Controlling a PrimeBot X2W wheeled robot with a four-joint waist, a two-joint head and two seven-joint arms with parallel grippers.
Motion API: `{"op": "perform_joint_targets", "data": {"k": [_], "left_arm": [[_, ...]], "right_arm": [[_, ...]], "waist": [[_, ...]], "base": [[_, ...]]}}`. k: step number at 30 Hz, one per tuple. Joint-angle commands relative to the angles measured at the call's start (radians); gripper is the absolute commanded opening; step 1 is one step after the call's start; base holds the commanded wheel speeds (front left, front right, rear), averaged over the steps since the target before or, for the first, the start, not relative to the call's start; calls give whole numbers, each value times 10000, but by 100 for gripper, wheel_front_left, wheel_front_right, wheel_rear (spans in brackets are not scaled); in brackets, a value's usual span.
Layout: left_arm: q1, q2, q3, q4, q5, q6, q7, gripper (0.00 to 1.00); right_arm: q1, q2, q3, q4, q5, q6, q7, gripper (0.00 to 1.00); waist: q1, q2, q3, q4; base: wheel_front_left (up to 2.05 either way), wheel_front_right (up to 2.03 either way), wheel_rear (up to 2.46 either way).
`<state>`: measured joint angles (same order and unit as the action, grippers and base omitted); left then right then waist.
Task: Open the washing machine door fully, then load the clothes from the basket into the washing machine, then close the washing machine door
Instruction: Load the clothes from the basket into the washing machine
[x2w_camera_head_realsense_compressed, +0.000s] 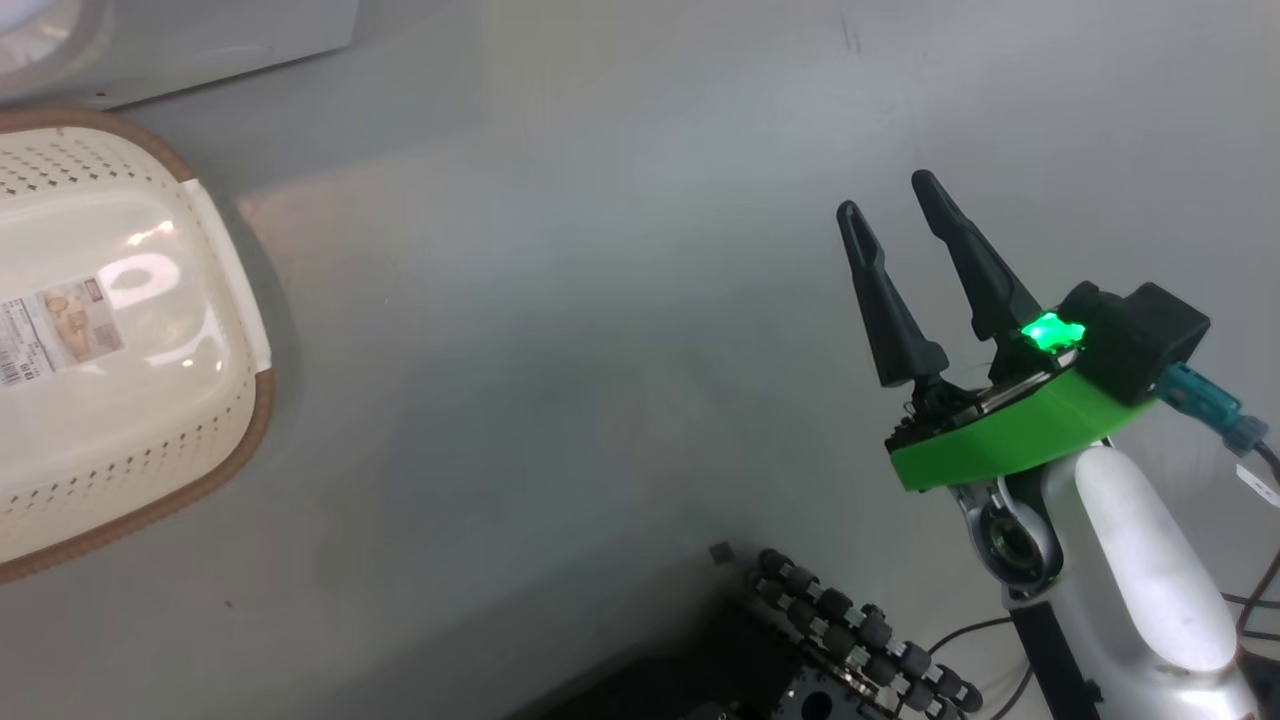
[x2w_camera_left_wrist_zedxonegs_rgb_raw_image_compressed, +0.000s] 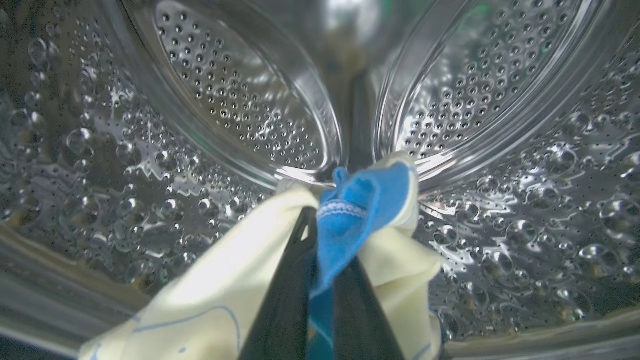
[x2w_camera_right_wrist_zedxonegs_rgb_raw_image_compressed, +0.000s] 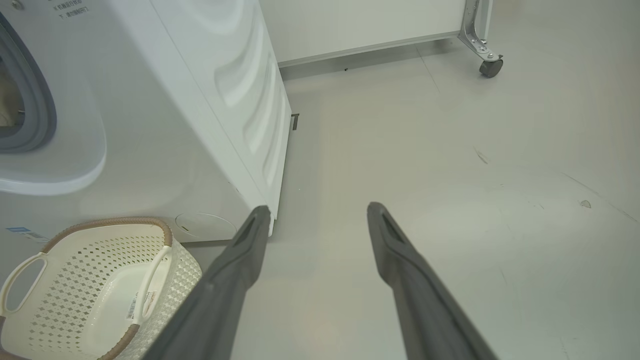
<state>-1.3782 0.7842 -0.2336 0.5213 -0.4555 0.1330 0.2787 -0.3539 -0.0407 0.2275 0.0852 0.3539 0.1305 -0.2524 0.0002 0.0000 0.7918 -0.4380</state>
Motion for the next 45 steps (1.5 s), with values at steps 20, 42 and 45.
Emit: {"op": "perform_joint_targets", "data": {"k": [20, 42, 45], "left_arm": [[-1451, 214, 177, 2555, 10, -1016, -3145, 37], [722, -1206, 602, 2957, -1124, -267, -3690, 100], [1588, -1483, 649, 2668, -1249, -165, -4159, 100]], "right_arm": [[117, -95, 385, -294, 265, 2, -93, 100], [243, -95, -28, -77, -390, 2, -93, 100], [339, -95, -99, -3, -541, 2, -93, 100]], "waist": [[-2, 0, 523, -315], [-2, 0, -730, 706], [-2, 0, -1081, 873]], "base": [[0, 0, 0], [0, 0, 0], [0, 0, 0]]}}
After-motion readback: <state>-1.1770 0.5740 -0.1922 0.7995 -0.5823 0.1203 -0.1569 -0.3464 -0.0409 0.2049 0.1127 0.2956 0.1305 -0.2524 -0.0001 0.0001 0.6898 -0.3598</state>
